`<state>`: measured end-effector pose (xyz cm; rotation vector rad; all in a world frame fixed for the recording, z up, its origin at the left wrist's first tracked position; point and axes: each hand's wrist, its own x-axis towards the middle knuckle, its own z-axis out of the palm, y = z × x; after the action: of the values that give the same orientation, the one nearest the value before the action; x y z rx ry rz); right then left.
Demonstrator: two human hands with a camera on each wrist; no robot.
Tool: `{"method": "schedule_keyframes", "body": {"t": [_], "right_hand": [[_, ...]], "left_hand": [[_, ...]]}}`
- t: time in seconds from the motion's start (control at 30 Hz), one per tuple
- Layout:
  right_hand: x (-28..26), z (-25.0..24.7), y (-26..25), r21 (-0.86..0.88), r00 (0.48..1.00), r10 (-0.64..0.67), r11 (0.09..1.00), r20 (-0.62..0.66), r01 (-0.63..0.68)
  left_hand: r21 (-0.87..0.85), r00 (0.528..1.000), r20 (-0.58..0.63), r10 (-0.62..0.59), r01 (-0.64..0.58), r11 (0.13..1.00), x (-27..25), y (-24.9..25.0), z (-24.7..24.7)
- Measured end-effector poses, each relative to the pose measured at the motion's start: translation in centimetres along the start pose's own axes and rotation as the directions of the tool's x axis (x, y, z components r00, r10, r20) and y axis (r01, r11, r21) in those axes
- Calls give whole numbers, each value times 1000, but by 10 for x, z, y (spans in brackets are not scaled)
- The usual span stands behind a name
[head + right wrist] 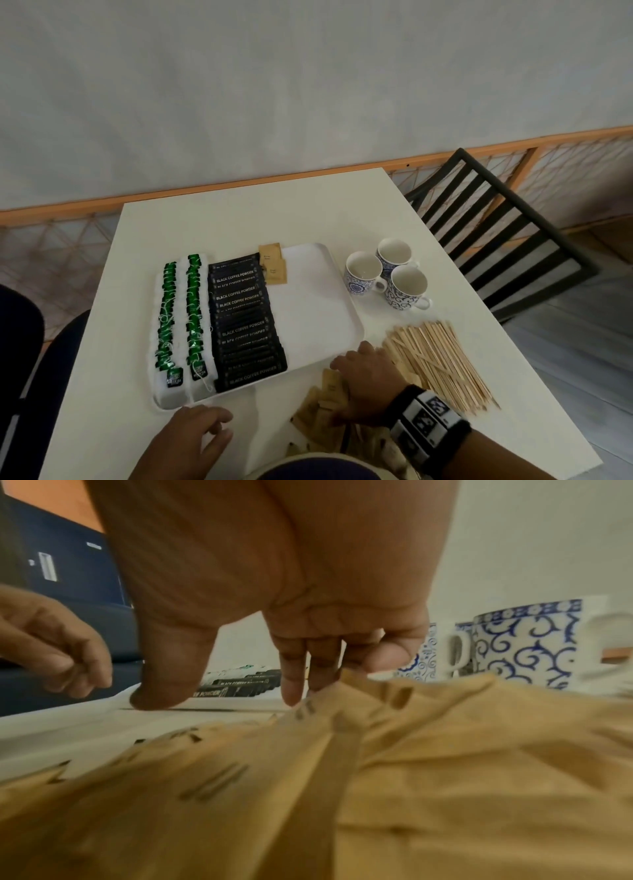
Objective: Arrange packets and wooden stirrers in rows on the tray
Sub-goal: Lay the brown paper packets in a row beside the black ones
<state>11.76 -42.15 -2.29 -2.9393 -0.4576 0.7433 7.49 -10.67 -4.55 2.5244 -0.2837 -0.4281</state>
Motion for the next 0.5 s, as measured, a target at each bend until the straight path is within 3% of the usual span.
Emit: {"method": "schedule_keyframes", "body": {"t": [0.3,0.5], "right_hand": [[15,-2,-16,6,997,57,998,45,-57],[15,-2,-22,-13,997,60,998,42,-60]], "left_hand": [[32,999,45,-17,16,999,-15,9,6],[29,988,152,-40,36,999,-19,8,11]]}}
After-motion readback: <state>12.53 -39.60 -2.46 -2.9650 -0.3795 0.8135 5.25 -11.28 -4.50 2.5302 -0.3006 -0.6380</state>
